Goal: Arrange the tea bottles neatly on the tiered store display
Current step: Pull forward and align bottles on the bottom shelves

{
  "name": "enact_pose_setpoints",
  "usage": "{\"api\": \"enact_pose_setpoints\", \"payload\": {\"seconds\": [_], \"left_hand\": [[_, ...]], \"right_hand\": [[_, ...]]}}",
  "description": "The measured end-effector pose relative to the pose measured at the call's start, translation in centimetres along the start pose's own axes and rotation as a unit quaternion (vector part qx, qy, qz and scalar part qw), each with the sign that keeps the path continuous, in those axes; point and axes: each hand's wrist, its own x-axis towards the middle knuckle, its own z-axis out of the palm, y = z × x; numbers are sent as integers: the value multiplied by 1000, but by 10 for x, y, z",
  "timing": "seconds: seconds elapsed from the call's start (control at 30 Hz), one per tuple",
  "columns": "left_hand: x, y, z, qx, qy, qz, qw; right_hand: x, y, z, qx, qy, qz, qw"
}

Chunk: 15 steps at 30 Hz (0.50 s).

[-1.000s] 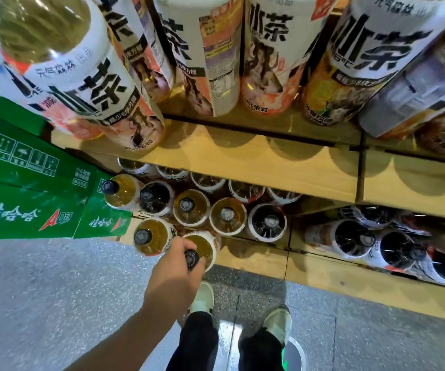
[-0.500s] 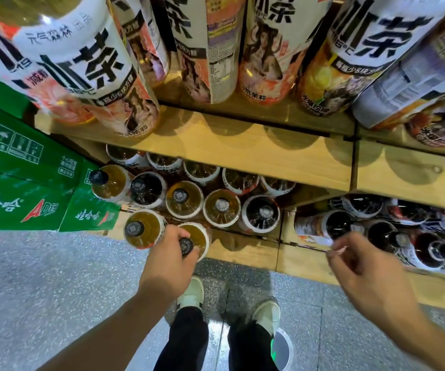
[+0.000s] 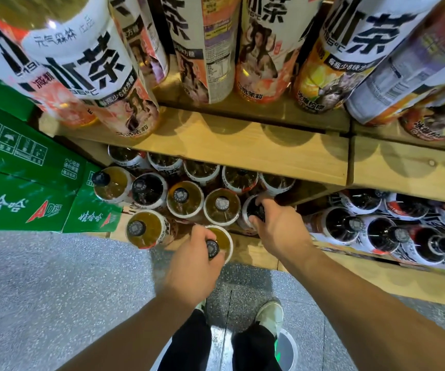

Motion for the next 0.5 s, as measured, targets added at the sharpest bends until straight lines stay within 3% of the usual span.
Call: {"api": "enact_pose_setpoints", "payload": {"seconds": [0.2, 0.5], "left_hand": [[0, 24, 19, 5, -13, 14, 1000], [18, 65, 44, -17, -15, 8, 1000]], "right_hand": [[-26, 32, -9, 17, 39, -12, 999], [-69, 89, -19, 17, 34, -2, 999]]}}
